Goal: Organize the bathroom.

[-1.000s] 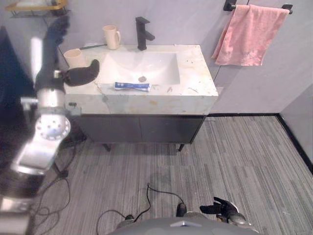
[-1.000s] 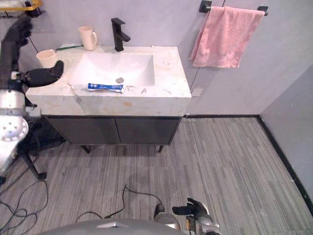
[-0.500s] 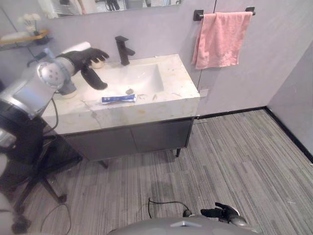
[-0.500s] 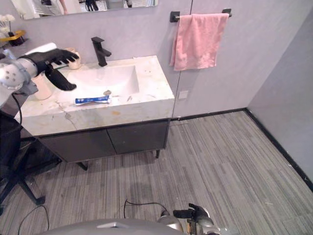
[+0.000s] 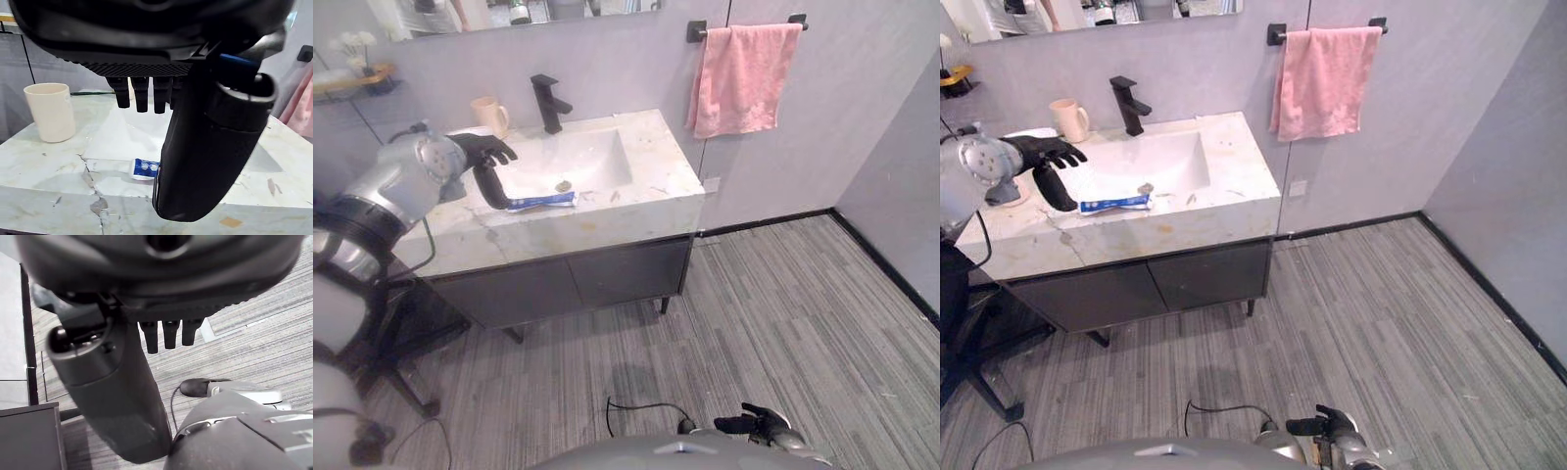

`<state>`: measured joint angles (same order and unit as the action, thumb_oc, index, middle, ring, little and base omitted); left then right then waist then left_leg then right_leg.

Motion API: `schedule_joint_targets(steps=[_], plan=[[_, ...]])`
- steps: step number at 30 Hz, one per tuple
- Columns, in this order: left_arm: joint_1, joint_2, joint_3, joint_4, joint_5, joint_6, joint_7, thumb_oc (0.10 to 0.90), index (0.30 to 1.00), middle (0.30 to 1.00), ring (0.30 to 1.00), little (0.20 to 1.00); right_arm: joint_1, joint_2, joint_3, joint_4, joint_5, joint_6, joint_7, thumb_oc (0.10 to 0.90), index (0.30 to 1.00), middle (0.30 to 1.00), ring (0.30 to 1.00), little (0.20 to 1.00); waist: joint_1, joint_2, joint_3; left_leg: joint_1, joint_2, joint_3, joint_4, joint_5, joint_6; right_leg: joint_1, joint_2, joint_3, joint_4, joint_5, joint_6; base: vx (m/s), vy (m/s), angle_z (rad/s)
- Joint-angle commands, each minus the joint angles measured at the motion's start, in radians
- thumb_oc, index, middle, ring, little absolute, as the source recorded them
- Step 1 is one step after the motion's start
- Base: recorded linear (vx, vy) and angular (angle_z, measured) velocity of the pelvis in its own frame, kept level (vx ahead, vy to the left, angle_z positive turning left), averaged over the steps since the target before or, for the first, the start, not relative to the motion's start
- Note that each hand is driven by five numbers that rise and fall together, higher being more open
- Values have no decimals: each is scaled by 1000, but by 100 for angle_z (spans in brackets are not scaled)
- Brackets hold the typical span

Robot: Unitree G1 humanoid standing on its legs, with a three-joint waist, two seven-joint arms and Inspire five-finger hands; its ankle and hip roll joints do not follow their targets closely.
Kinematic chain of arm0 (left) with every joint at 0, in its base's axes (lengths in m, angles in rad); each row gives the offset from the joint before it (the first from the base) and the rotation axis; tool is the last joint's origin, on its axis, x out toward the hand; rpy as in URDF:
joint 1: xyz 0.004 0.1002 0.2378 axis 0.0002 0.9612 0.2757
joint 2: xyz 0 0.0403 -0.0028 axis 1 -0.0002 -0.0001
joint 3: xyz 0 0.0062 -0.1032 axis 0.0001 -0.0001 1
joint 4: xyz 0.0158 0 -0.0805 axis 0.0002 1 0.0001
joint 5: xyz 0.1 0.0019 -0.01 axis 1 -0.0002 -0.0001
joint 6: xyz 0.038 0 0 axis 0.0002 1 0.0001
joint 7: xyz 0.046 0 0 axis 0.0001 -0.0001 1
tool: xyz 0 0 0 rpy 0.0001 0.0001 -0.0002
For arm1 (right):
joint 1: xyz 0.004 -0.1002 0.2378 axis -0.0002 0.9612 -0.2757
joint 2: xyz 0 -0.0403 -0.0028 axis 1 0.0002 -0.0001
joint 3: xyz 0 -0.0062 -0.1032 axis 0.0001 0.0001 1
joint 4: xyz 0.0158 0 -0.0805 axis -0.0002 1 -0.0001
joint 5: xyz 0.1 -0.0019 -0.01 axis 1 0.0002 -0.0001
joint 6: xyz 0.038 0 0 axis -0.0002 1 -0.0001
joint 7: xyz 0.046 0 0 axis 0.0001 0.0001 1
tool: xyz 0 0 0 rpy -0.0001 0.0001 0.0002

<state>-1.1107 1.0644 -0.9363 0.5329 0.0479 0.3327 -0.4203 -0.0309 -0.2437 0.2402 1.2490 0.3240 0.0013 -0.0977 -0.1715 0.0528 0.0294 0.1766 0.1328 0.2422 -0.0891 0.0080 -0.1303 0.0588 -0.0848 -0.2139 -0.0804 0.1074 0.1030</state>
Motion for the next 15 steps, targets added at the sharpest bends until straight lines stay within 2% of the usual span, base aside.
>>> schedule_joint_targets(steps=[1,7,10,15], plan=[[-296,49,-3,77,93,31,31,800,900,900,900,900,-32,-50,18,13,6,-1,-11,800,900,900,900,900,-11,43,-1,-31,-53,83,93,-60,86,21,2,12,76,-141,90,0,0,0],[-356,76,-34,53,107,74,-46,800,900,900,900,900,-22,-58,10,10,8,-3,-13,800,900,900,900,900,-13,49,-3,-32,-55,74,89,-57,85,24,6,11,79,-145,91,32,-5,0],[-382,95,-44,58,119,68,-91,800,900,900,900,900,-14,-65,0,13,6,-9,-13,800,900,900,900,900,-14,52,-1,-35,-55,67,88,-56,84,24,8,12,82,-148,89,47,-4,0],[-424,122,-66,79,115,59,-82,800,900,900,900,900,5,-74,-9,8,12,-12,-12,800,900,900,900,900,-16,53,0,-36,-57,62,86,-54,85,25,11,11,85,-150,89,55,-11,0]])
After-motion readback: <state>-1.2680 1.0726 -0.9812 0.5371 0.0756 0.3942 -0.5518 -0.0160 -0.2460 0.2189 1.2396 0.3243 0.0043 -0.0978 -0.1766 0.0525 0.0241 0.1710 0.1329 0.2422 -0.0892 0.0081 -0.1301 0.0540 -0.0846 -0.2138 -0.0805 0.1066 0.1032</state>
